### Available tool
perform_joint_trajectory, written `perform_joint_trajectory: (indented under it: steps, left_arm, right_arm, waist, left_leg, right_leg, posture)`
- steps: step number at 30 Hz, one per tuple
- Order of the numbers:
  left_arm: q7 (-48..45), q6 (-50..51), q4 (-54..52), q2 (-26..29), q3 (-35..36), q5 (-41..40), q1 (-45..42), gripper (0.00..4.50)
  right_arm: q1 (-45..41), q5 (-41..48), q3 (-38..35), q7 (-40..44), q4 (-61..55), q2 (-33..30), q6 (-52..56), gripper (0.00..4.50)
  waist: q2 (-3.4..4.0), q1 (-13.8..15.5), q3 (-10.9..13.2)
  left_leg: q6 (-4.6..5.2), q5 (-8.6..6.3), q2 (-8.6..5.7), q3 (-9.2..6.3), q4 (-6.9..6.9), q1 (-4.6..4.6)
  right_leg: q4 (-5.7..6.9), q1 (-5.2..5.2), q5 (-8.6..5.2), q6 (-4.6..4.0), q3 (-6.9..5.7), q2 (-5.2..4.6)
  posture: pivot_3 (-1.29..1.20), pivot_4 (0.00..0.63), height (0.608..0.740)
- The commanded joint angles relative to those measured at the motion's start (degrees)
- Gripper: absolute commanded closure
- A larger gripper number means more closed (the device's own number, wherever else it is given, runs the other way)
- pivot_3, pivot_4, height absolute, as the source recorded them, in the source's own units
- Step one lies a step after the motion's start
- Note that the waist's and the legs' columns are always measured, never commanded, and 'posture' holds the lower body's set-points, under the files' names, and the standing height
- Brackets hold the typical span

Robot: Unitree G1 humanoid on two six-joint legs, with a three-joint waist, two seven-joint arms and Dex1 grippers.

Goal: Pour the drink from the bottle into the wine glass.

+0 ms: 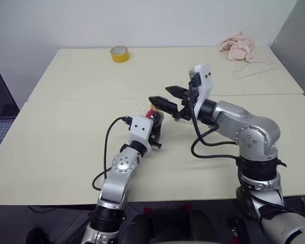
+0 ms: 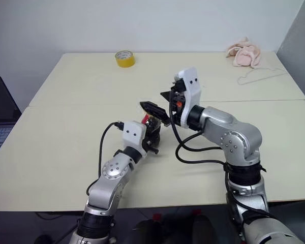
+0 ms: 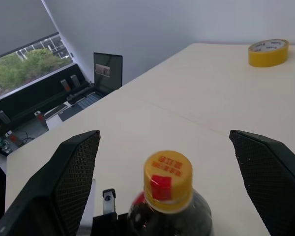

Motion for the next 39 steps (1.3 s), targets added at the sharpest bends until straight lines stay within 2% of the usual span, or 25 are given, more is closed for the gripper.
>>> perform_joint_trajectory:
  steps: [1,22,39]
  left_arm:
    - [0.26,-1.65,-3.69,-0.40,-0.24,0.13,-0.34,3.47]
    - [0.27,-1.87,-3.77,-0.41,-0.48,0.38,-0.01,3.47]
    - [0.34,-1.91,-3.99,-0.39,-0.31,0.38,-0.06,3.47]
  right_arm:
    - [-2.28,-1.91,1.05,-0.65,1.15,1.07,-2.43,0.00]
    - [-4.58,-9.95,3.52,-1.84,10.39,6.93,-6.91,0.00]
    - [-2.78,-13.34,2.03,-1.98,11.88,5.68,-8.13,0.00]
  waist:
    - [0.00,-0.01,0.00]
    - [0.01,-0.10,-0.01]
    - [0.01,-0.12,-0.01]
  left_leg:
    - [0.00,0.00,0.00,0.00,0.00,0.00]
    - [0.00,0.00,0.01,0.00,0.00,0.00]
    - [0.00,0.00,0.01,0.00,-0.01,0.00]
  right_leg:
    - [0.00,0.00,0.00,0.00,0.00,0.00]
    - [0.03,-0.02,0.00,0.00,0.01,0.00]
    - [0.03,-0.03,0.00,0.00,0.01,0.00]
  posture:
    - [0.00,0.150,0.740]
    - [0.00,0.150,0.740]
    - [0.00,0.150,0.740]
